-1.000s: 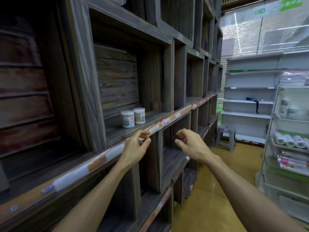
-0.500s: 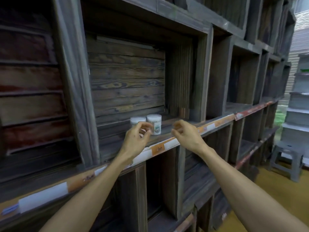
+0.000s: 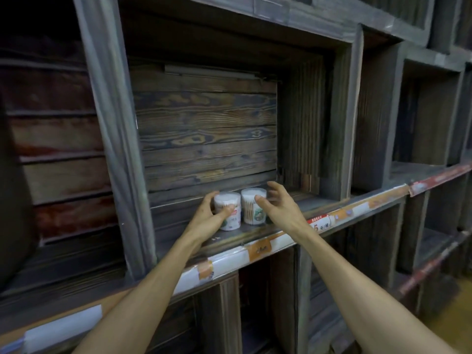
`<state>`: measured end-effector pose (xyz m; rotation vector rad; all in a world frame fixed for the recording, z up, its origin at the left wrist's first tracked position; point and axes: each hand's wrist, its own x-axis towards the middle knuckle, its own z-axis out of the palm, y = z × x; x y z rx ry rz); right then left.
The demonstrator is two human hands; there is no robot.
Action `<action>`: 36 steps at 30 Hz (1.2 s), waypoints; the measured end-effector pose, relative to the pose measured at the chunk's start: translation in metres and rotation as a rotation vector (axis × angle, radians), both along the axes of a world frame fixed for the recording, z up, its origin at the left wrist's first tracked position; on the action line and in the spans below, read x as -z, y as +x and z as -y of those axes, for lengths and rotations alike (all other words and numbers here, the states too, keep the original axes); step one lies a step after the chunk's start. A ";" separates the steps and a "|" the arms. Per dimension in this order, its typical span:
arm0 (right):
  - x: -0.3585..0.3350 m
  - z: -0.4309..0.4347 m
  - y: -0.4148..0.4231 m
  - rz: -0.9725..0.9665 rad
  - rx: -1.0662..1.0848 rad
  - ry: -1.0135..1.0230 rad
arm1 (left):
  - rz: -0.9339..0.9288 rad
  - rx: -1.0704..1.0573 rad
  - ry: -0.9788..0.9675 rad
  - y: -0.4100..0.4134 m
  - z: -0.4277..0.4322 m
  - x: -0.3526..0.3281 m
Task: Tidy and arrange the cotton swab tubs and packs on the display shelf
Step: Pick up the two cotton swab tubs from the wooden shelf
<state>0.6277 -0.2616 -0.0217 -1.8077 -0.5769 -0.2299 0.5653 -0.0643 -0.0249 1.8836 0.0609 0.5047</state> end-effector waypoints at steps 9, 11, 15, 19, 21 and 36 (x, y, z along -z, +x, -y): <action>0.005 -0.021 0.021 -0.072 -0.094 0.057 | 0.109 0.261 -0.872 -0.007 -0.002 -0.015; 0.007 -0.024 0.025 -0.078 -0.107 0.056 | 0.118 0.254 -0.893 -0.009 -0.002 -0.017; 0.008 -0.024 0.029 -0.083 -0.103 0.053 | 0.119 0.250 -0.920 -0.007 -0.003 -0.015; 0.006 -0.024 0.029 -0.138 -0.102 0.175 | 0.122 0.269 -0.919 -0.002 -0.002 -0.013; 0.003 -0.021 0.027 -0.296 -0.153 0.379 | 0.127 0.281 -0.926 0.002 -0.001 -0.012; -0.003 0.026 0.016 -0.509 -0.216 0.740 | 0.071 0.454 -0.951 0.016 0.025 -0.009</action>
